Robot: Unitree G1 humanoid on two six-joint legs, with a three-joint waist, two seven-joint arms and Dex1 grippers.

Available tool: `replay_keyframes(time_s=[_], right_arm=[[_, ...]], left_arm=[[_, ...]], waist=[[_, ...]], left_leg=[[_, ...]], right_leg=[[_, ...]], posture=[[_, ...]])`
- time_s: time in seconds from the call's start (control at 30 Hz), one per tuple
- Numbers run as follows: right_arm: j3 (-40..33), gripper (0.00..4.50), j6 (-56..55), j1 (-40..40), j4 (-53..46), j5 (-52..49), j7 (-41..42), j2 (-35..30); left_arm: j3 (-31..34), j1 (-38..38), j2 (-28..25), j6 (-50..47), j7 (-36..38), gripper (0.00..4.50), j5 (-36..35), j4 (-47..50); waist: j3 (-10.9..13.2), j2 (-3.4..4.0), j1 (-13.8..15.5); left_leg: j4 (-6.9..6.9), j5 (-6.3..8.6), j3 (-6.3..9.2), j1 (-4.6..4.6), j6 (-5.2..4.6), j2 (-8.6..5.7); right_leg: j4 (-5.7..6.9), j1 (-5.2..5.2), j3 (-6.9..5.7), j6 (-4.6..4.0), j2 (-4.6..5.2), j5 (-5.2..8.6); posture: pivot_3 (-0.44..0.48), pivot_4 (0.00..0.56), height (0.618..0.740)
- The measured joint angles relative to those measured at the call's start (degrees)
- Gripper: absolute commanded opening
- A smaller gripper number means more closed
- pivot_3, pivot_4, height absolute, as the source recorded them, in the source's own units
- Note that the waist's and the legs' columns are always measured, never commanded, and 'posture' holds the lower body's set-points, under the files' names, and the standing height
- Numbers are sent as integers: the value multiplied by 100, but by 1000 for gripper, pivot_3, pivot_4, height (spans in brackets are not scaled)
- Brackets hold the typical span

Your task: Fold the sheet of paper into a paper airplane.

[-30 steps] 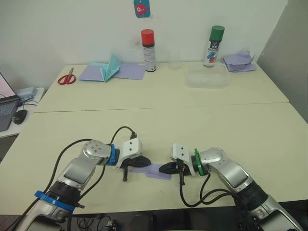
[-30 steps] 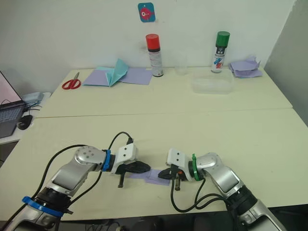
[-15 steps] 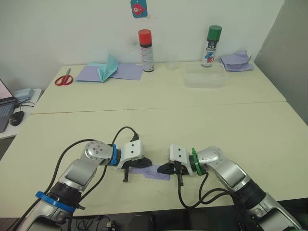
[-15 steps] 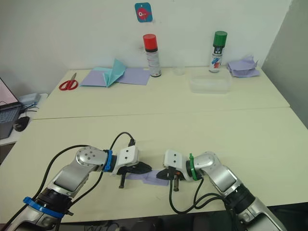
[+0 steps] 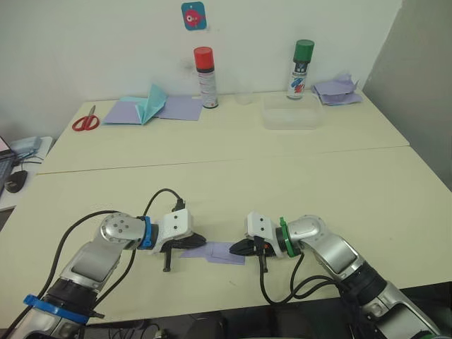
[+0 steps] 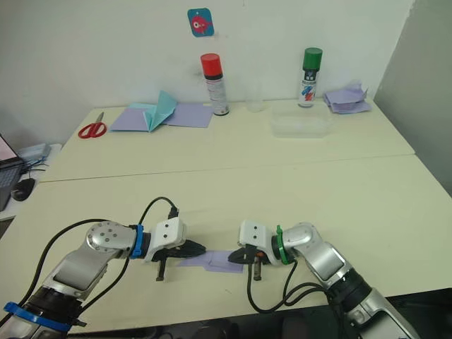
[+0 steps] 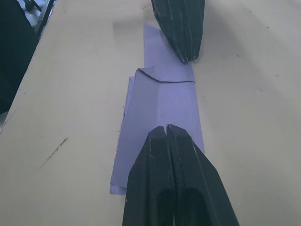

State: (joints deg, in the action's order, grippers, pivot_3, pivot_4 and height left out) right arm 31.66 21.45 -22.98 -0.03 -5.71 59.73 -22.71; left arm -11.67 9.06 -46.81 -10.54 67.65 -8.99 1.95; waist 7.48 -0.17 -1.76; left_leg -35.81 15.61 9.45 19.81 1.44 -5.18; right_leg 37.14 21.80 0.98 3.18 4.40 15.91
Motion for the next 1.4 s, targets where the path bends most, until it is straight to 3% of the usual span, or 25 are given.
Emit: replay_keyframes(time_s=[0.2, 0.5, 0.63, 0.87, 1.17, 1.27, 1.4], right_arm=[[7, 39, -108, -17, 52, -1, 40, 4], [-71, 39, -240, -34, 125, -6, 170, 2], [-101, 39, -244, -42, 153, -11, 208, 18], [-224, 39, -135, -48, 154, -105, 225, 62], [-625, 39, 204, -9, -285, -305, 141, -95], [-946, 668, 448, -1, -645, -596, 140, -187], [-1256, 1936, 576, 275, -1179, -967, 216, -456]], left_arm=[[424, -323, -476, -238, 53, 0, -181, 7], [891, -383, -462, -785, 228, 0, -966, 641], [953, -299, -108, -974, 134, 0, -1295, 920], [210, -264, 138, -331, -143, 0, -411, 343], [90, -112, 357, -23, -192, 0, -267, 104], [242, -176, 451, -106, -190, 0, -527, 117], [583, -441, 290, -146, -114, 969, -834, 580]], waist=[[3, 8, -3], [35, -23, 10], [43, -21, 11], [51, -20, 26], [62, -4, 172], [65, -3, 171], [93, -34, 162]], left_leg=[[3, 5, 4, 4, 7, 4], [0, 13, 5, 18, 19, 5], [0, 14, 5, 18, 21, 4], [-1, 14, 4, 18, 23, 4], [-5, 14, 3, 22, 23, -4], [-12, 14, 7, 64, 24, -3], [-25, 9, 17, 108, 36, -1]], right_leg=[[0, 16, 3, -5, -6, -3], [-1, 25, 2, -30, -7, -17], [-1, 24, 2, -29, -7, -17], [-3, 24, 3, -30, -8, -18], [-4, 22, 3, -7, 1, -4], [0, 39, -1, -30, 1, -18], [3, 67, -5, -44, 12, -27]], posture=[[0, 150, 740], [0, 150, 740], [0, 150, 740], [0, 150, 740], [0, 150, 740], [0, 150, 740], [0, 150, 740]])
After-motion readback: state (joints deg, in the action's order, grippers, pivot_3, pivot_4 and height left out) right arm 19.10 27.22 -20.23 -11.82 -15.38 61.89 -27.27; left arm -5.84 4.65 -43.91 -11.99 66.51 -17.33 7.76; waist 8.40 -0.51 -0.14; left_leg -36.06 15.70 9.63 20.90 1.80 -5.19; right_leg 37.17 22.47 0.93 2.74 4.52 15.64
